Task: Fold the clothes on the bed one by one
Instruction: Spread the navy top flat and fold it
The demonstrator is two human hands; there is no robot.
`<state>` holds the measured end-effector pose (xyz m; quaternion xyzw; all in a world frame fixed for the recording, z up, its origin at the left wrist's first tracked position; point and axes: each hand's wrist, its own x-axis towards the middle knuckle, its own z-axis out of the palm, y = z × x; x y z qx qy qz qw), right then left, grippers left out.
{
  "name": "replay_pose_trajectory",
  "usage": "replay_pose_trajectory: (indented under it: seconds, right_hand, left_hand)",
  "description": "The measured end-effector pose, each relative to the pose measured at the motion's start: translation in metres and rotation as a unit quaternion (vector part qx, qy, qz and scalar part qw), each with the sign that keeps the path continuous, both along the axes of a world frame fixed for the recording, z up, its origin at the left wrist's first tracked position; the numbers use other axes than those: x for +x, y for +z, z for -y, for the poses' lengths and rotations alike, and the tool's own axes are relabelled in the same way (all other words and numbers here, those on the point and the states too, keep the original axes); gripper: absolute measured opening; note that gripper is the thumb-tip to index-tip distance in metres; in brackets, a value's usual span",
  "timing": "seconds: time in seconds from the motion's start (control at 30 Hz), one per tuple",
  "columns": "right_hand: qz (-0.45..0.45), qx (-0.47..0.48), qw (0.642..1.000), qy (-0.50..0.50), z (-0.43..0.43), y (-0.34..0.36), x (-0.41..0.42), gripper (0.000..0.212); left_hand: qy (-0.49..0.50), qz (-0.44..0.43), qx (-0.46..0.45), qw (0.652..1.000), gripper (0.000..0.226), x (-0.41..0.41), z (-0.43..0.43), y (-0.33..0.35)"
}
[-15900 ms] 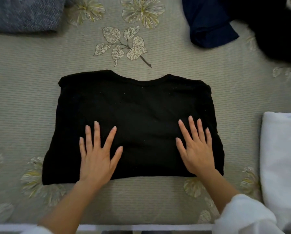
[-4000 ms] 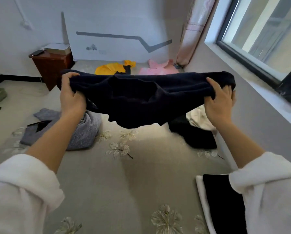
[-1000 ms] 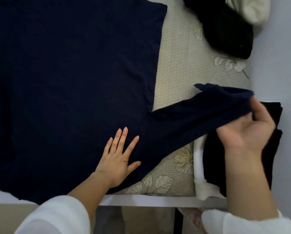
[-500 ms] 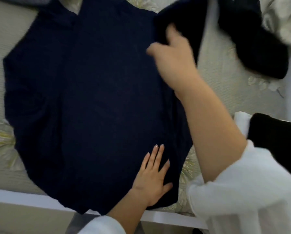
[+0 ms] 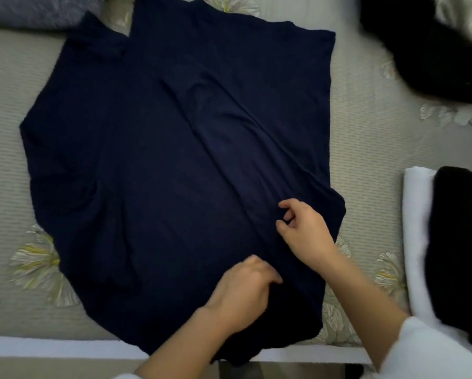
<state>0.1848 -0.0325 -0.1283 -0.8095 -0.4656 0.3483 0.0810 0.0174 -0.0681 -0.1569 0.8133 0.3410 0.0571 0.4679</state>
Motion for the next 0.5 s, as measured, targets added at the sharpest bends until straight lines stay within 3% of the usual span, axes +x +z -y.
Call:
replay_pose_trajectory:
  seconds: [0.07, 0.1, 0.17, 0.23, 0.27, 0.33, 0.5]
  right_hand:
    - [0.001, 0.007, 1.0, -0.013, 0.0, -0.005, -0.003, 0.037]
    - [-0.002, 0.005, 1.0, -0.016, 0.0, -0.007, -0.006, 0.039]
    - [-0.014, -0.012, 1.0, -0.015, -0.004, -0.008, -0.009, 0.051]
    - [-0.017, -0.045, 0.999, -0.003, -0.01, -0.008, -0.011, 0.065]
    - [-0.01, -0.057, 0.998, 0.005, -0.012, -0.007, -0.011, 0.07]
    - [0.028, -0.053, 0.998, 0.026, -0.01, -0.005, -0.015, 0.07]
    - [0.113, 0.011, 0.987, 0.116, 0.007, -0.002, -0.027, 0.024]
  left_hand:
    - [0.187, 0.02, -0.032, 0.982, 0.037, -0.014, -0.042, 0.004]
    - [0.286, 0.03, -0.058, 0.956, 0.036, -0.02, -0.067, 0.005]
    - [0.449, 0.064, -0.147, 0.879, 0.031, -0.026, -0.121, 0.007]
    - [0.549, 0.117, -0.232, 0.795, 0.024, -0.029, -0.175, 0.006]
    - [0.573, 0.135, -0.261, 0.765, 0.023, -0.029, -0.199, 0.006]
    - [0.581, 0.16, -0.304, 0.737, 0.016, -0.026, -0.237, 0.007]
    - [0.548, 0.135, -0.368, 0.738, 0.013, -0.005, -0.289, 0.016]
